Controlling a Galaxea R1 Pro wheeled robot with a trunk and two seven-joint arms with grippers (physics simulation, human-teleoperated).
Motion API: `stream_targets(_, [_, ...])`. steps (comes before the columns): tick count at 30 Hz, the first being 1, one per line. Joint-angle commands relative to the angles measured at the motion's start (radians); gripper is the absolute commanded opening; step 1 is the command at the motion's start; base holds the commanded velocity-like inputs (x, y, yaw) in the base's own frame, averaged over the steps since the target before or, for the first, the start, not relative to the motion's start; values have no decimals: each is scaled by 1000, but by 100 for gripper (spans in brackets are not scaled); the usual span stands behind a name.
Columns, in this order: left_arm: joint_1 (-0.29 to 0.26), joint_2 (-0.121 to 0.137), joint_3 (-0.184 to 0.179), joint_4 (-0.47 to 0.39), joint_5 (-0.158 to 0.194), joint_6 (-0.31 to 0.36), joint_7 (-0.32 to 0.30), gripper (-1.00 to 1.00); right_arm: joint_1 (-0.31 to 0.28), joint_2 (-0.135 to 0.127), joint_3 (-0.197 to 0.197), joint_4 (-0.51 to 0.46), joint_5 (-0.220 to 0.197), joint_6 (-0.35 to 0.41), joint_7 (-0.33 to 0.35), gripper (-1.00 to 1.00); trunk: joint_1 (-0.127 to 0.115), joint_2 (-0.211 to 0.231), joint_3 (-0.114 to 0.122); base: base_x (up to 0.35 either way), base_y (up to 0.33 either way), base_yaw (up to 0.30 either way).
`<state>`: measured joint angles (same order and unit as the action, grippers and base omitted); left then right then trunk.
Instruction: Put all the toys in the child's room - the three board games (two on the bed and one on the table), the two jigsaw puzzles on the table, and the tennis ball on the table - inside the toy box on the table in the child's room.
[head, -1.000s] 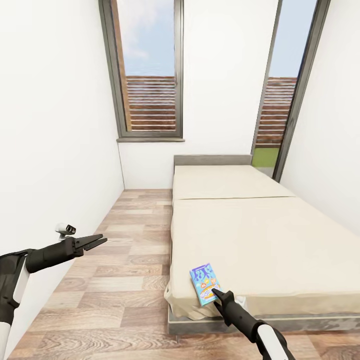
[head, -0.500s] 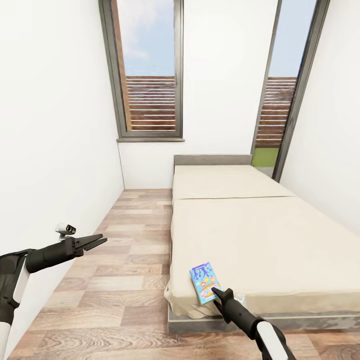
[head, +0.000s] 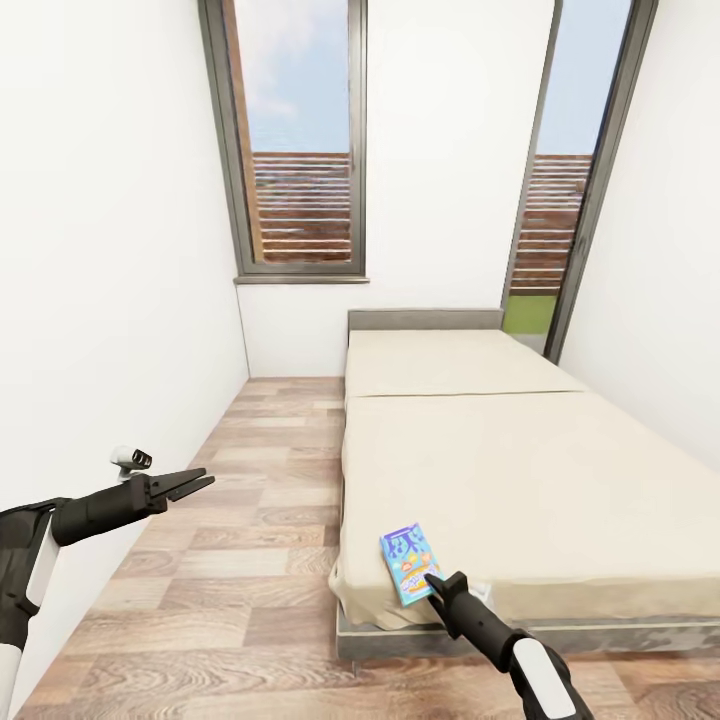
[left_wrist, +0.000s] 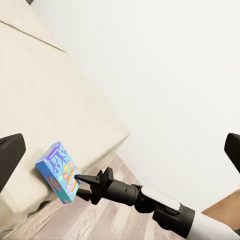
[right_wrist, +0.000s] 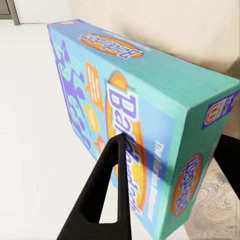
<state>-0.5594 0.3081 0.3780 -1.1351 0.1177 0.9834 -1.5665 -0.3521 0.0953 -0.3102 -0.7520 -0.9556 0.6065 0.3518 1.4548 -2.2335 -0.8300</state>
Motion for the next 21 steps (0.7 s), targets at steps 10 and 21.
stream_targets(10, [-1,-1,-1,0,-1,9,-4,100,0,1,-6,0,8,7,0,-100,0,0,-1,-64,0,0])
stream_targets(21, [-1,-1,0,0,-1,10,-4,100,-1,1,-6,0,8,7,1,-100,0,0,-1,-1,0,0])
